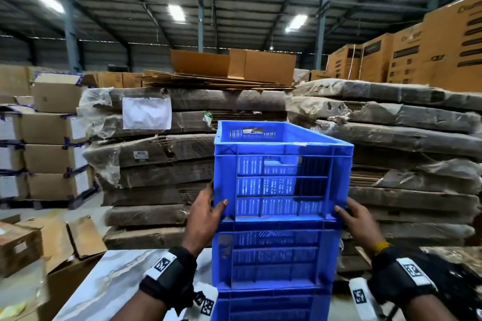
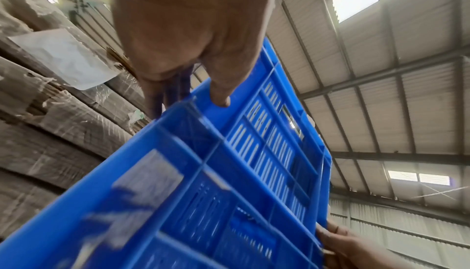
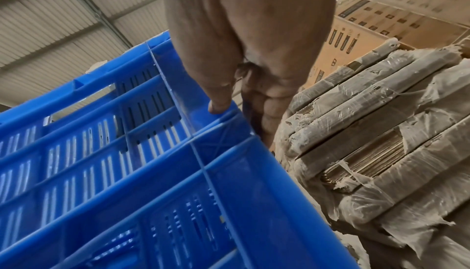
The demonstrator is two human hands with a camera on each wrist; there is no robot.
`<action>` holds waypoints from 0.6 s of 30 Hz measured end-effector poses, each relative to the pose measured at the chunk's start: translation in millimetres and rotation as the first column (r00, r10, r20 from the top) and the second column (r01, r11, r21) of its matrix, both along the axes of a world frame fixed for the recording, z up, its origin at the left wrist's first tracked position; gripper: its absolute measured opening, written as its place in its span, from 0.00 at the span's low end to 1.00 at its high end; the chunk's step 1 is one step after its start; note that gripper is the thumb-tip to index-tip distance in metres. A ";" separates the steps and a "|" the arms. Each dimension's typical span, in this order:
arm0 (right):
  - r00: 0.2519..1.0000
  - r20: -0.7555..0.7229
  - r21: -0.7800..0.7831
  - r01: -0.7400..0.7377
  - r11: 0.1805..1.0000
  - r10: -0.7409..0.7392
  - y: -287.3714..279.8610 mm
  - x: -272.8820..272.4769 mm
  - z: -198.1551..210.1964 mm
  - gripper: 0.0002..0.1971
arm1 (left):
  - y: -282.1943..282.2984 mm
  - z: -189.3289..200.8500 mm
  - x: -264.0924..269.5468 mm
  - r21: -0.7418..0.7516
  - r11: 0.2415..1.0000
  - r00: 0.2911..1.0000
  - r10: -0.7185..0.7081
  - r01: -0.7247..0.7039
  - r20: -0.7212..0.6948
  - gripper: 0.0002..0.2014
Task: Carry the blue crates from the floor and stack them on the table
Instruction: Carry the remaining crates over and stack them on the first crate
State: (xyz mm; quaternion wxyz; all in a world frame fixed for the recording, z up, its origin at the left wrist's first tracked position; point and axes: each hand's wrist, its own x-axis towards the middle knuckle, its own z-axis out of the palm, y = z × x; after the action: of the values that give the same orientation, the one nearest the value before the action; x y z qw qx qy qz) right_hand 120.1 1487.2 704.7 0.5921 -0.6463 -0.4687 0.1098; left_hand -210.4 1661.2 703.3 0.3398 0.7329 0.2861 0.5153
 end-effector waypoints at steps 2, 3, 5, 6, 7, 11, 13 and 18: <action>0.998 0.017 0.004 0.060 0.998 -0.060 -0.4 1.0 -5.6 0.07 | -5.3 -10.6 -0.1 0.008 0.999 0.999 0.038 -0.037 -0.031 0.29; 0.995 0.032 0.007 0.094 0.996 -0.094 0.3 1.9 -9.7 0.06 | -10.3 -14.2 -0.6 0.024 0.998 0.998 0.050 -0.049 -0.038 0.27; 0.985 0.059 0.009 0.163 0.987 -0.163 3.1 6.7 -20.5 0.06 | -16.7 -20.6 -1.9 0.055 0.995 0.996 0.084 -0.082 -0.040 0.21; 0.975 0.082 0.007 0.206 0.979 -0.206 4.0 6.3 -23.2 0.06 | -17.1 -23.7 -2.3 0.065 0.993 0.995 0.098 -0.096 -0.032 0.20; 0.964 0.102 0.004 0.248 0.969 -0.248 5.7 7.5 -27.0 0.07 | -17.5 -25.5 -2.7 0.060 0.994 0.995 0.096 -0.095 -0.013 0.18; 0.967 0.071 0.010 0.245 0.969 -0.245 8.4 13.8 -40.2 0.22 | -17.3 -30.6 -5.7 0.011 0.996 0.995 0.087 -0.087 0.045 0.06; 0.969 0.042 0.019 0.243 0.970 -0.243 12.8 21.3 -48.1 0.33 | -19.2 -31.2 -5.2 0.007 0.994 0.993 0.108 -0.108 0.045 0.04; 0.949 0.049 0.007 0.312 0.950 -0.312 14.9 7.8 -40.5 0.09 | -35.6 -27.8 3.3 -0.016 0.980 0.979 0.199 -0.198 0.036 0.06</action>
State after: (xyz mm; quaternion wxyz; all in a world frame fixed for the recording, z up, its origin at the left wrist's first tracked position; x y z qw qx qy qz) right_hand 127.9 1502.1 664.2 0.5899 -0.7150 -0.3753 -0.0009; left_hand -207.1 1625.7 675.5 0.2965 0.6889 0.3544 0.5585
